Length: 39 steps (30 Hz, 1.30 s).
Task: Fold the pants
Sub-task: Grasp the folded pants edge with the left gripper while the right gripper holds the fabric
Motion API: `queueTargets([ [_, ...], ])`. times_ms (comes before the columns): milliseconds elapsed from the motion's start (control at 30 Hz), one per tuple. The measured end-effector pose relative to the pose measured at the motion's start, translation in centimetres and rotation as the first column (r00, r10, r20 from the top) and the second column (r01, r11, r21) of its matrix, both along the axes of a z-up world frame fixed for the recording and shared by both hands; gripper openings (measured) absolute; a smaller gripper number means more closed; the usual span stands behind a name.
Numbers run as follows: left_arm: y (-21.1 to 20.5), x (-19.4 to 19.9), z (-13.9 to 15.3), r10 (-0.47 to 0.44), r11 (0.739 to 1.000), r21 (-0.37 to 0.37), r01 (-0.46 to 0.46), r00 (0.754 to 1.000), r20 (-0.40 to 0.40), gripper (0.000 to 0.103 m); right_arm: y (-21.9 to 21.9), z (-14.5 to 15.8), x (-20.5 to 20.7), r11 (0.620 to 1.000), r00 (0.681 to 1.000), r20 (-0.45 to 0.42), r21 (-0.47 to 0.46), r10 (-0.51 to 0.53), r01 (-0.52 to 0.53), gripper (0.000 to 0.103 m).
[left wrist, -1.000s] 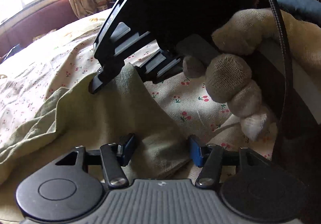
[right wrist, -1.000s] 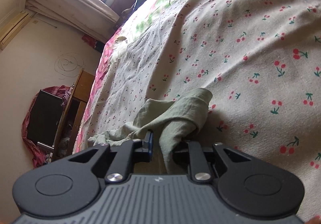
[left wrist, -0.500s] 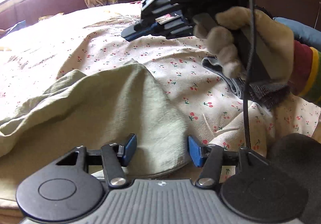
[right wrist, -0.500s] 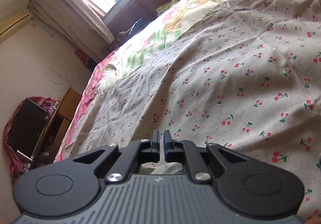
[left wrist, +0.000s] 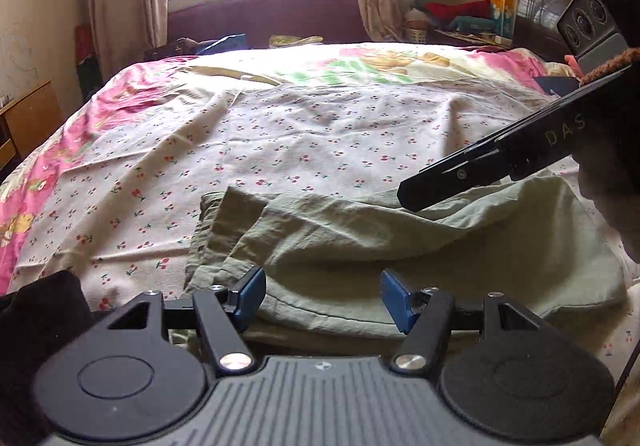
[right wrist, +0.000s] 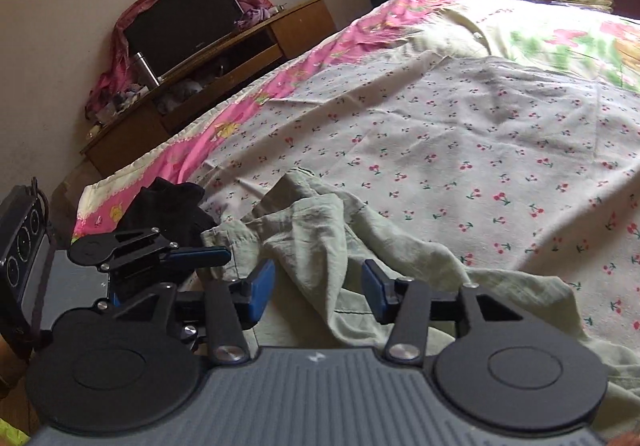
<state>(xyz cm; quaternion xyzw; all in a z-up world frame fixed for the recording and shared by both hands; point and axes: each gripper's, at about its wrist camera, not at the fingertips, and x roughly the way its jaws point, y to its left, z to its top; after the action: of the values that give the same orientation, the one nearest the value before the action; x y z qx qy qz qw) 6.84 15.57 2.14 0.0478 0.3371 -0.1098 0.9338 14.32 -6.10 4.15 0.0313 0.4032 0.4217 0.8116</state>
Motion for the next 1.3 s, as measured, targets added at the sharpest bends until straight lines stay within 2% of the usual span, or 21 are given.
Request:
queueTargets([
  [100,1.8,0.8,-0.9,0.049,0.998,-0.030,-0.049,0.999,-0.002,0.079,3.7,-1.3,2.1,0.999,0.999,-0.038,-0.035,0.034,-0.035,0.060],
  [200,2.5,1.2,-1.6,0.097,0.995,-0.031,-0.097,0.995,0.000,0.080,6.1,-3.0,4.5,0.999,0.992,-0.125,-0.043,0.007,-0.013,0.060],
  [233,2.8,1.3,-1.7,0.102,0.994,-0.043,-0.102,0.995,0.001,0.080,6.6,-3.3,5.0,0.999,0.990,-0.142,-0.048,-0.004,-0.003,0.054],
  [267,3.0,1.4,-1.7,0.105,0.993,-0.057,-0.105,0.994,0.002,0.080,7.0,-3.5,5.4,0.999,0.989,-0.147,-0.048,-0.016,0.009,0.036],
  [300,3.2,1.4,-1.6,0.106,0.992,-0.068,-0.106,0.994,0.002,0.080,7.1,-3.4,5.5,0.998,0.990,-0.142,-0.054,-0.026,0.019,0.025],
  [333,3.2,1.4,-1.6,0.104,0.992,-0.070,-0.104,0.995,0.001,0.080,7.3,-3.2,5.5,0.998,0.991,-0.131,-0.064,-0.028,0.020,0.009],
  [400,2.8,1.3,-1.5,0.084,0.995,-0.058,-0.083,0.996,0.014,0.077,7.4,-2.3,5.2,0.997,0.997,-0.077,-0.079,-0.025,0.019,0.005],
  [433,2.6,1.2,-1.5,0.075,0.996,-0.044,-0.074,0.997,0.024,0.068,7.5,-1.8,5.0,0.996,0.998,-0.053,-0.087,-0.020,0.015,0.002],
  [467,2.4,1.2,-1.5,0.064,0.997,-0.032,-0.064,0.998,0.025,0.063,7.6,-1.1,4.8,0.996,1.000,-0.027,-0.094,-0.011,0.008,0.002],
  [533,2.4,1.1,-1.5,0.058,0.998,-0.030,-0.057,0.998,0.019,0.042,7.9,0.2,4.5,0.996,1.000,0.019,-0.088,0.009,-0.007,0.002],
  [600,2.8,0.7,-1.3,0.066,0.997,-0.049,-0.065,0.998,0.020,0.034,8.6,1.6,4.5,0.996,0.997,0.065,-0.088,0.036,-0.030,0.002],
  [700,3.7,-0.2,-0.9,0.085,0.993,-0.078,-0.083,0.996,0.025,0.032,10.3,2.5,4.7,0.993,0.990,0.113,-0.097,0.083,-0.072,0.002],
  [833,4.7,-1.3,-0.4,0.110,0.990,-0.089,-0.106,0.993,0.034,0.031,13.0,0.9,5.3,0.986,0.988,0.104,-0.133,0.111,-0.097,0.002],
  [1000,5.3,-1.2,-0.8,0.133,0.989,-0.066,-0.132,0.991,0.009,0.031,14.5,-2.4,5.5,0.978,0.990,0.120,-0.203,0.079,-0.054,0.003],
  [1067,5.6,-1.4,-0.8,0.126,0.988,-0.085,-0.126,0.992,-0.007,0.031,14.4,-2.8,5.3,0.966,0.984,0.169,-0.258,0.056,-0.010,0.012],
  [1133,6.0,-1.7,-0.8,0.128,0.986,-0.109,-0.129,0.992,-0.012,0.035,13.2,-1.8,4.4,0.962,0.972,0.232,-0.270,0.023,0.042,0.016],
  [1200,6.7,-2.3,-0.9,0.145,0.981,-0.131,-0.145,0.989,-0.014,0.036,11.7,-0.2,2.6,0.970,0.958,0.287,-0.237,0.023,0.048,0.018],
  [1300,7.5,-2.9,-1.0,0.152,0.979,-0.136,-0.153,0.988,-0.018,0.037,11.4,1.3,-0.9,0.969,0.944,0.305,-0.241,0.126,-0.051,0.023],
])
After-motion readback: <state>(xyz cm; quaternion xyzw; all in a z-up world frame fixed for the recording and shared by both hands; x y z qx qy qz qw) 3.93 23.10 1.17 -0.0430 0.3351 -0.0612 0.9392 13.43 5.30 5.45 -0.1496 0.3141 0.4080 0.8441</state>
